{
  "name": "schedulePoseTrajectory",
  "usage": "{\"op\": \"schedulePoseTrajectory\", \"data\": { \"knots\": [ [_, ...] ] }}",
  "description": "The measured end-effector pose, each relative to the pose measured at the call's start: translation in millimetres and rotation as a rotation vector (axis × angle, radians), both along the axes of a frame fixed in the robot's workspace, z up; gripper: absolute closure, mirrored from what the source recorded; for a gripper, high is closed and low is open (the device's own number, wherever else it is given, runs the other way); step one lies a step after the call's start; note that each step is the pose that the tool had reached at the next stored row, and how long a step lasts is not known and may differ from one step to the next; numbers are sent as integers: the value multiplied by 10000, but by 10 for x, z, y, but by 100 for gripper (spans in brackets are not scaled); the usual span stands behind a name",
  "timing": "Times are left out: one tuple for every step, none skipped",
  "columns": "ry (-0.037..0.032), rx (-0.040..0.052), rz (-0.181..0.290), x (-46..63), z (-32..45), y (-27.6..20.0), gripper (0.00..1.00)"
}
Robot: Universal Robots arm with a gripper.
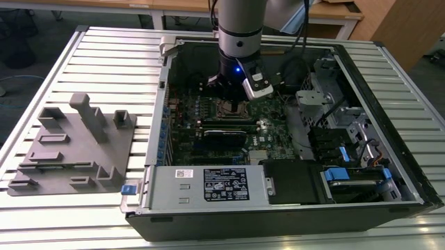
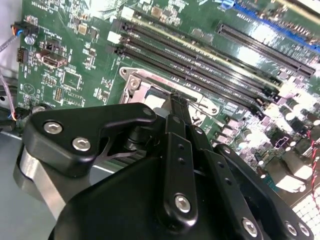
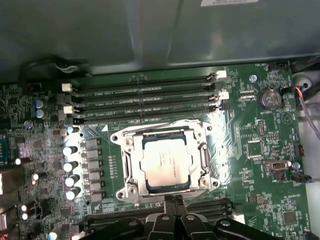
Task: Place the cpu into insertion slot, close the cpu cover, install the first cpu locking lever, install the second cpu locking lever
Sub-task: 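Install the second cpu locking lever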
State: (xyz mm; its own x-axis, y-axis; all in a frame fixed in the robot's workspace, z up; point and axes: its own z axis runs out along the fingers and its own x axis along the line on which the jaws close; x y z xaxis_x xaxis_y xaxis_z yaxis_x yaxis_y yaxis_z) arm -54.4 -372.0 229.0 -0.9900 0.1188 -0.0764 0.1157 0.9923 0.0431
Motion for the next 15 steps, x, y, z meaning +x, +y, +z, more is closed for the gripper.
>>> {"op": "schedulePoseTrajectory", "data": {
  "knots": [
    [0, 0, 0, 0, 0, -10, 89],
    [0, 1, 1, 0, 0, -14, 89],
    [0, 1, 0, 0, 0, -18, 89],
    [0, 3, 0, 0, 0, -22, 89],
    [0, 5, 0, 0, 0, -26, 89],
    [0, 6, -1, -2, 0, -29, 89],
    [-1, 6, -1, -8, 0, -31, 89],
    [-2, 4, -1, -21, -2, -33, 89],
    [-3, 5, 0, -38, -5, -35, 89],
    [-4, 5, 0, -55, -9, -37, 89],
    [-5, 6, 0, -71, -14, -39, 89],
    [-4, 4, 0, -83, -17, -43, 89],
    [-4, 5, 0, -92, -20, -47, 89],
    [-3, 5, 0, -98, -21, -54, 89],
    [-3, 3, 1, -102, -21, -63, 89]
  ]
}}
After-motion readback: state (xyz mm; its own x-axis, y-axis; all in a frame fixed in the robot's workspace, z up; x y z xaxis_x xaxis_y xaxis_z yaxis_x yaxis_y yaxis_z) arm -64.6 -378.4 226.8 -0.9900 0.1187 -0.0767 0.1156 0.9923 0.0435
